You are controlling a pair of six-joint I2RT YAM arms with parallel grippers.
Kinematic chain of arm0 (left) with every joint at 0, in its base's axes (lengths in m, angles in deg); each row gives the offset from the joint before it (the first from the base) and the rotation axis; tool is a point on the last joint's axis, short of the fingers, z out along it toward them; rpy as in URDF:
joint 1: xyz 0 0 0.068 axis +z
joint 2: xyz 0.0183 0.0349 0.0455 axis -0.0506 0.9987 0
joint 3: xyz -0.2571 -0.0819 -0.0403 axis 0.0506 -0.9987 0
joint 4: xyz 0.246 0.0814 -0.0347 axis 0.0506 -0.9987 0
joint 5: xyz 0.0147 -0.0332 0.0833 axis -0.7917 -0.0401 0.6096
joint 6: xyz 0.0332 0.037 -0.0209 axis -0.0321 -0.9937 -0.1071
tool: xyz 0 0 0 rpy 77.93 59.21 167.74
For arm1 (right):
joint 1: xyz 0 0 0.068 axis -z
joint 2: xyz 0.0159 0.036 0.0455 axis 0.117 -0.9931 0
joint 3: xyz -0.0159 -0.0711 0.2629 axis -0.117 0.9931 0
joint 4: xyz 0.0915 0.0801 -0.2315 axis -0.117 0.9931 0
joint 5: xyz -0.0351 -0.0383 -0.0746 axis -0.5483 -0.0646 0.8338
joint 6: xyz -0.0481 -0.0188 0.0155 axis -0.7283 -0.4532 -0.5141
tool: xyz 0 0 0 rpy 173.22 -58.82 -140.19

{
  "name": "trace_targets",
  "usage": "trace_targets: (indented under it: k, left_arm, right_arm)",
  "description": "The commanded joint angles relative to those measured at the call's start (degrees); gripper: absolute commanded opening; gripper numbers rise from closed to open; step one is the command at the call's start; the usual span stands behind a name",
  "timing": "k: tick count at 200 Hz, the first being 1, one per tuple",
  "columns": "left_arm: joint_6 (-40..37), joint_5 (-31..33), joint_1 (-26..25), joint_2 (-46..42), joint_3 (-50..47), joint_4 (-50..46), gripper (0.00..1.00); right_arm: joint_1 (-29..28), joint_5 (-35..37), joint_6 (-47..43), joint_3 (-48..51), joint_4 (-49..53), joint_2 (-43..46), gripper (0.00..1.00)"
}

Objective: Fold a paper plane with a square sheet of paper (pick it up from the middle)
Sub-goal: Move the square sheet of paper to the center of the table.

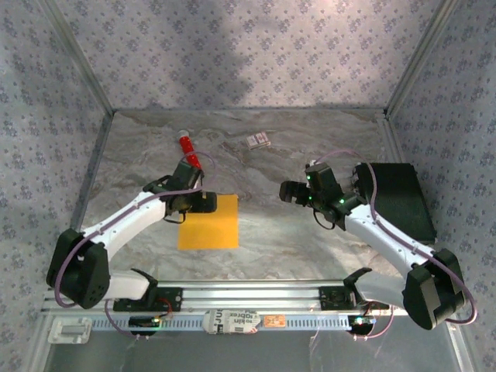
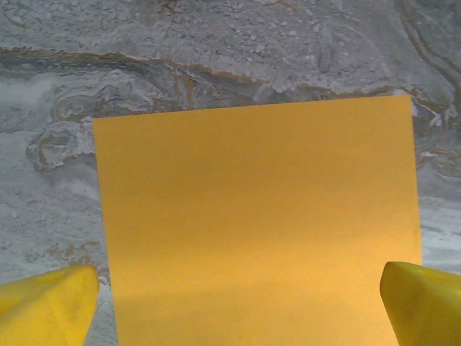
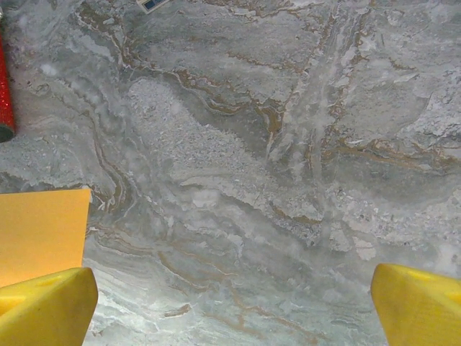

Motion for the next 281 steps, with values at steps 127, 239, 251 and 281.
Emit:
trace_targets:
  k: [127, 239, 251, 281]
  left_arm:
    - [0.5, -11.8, 1.9, 4.8, -2.3, -2.0, 0.89]
    - [5.5, -4.8, -4.6, 21.1, 7.6, -8.9, 0.79]
    - [6.4, -4.5, -6.0, 23.0, 8.5, -9.2, 0.79]
    - [9.3, -3.7, -10.0, 27.9, 12.0, -10.0, 0.78]
  right_arm:
    - [-1.2, 3.9, 0.7, -1.3, 2.8, -0.2, 0.99]
    - [-1.6, 4.8, 2.1, 0.1, 2.8, -0.2, 0.99]
    - [-1.6, 5.1, 2.1, 0.2, 3.2, 0.0, 0.99]
    - [-1.6, 6.4, 1.6, 0.2, 4.3, 1.0, 0.99]
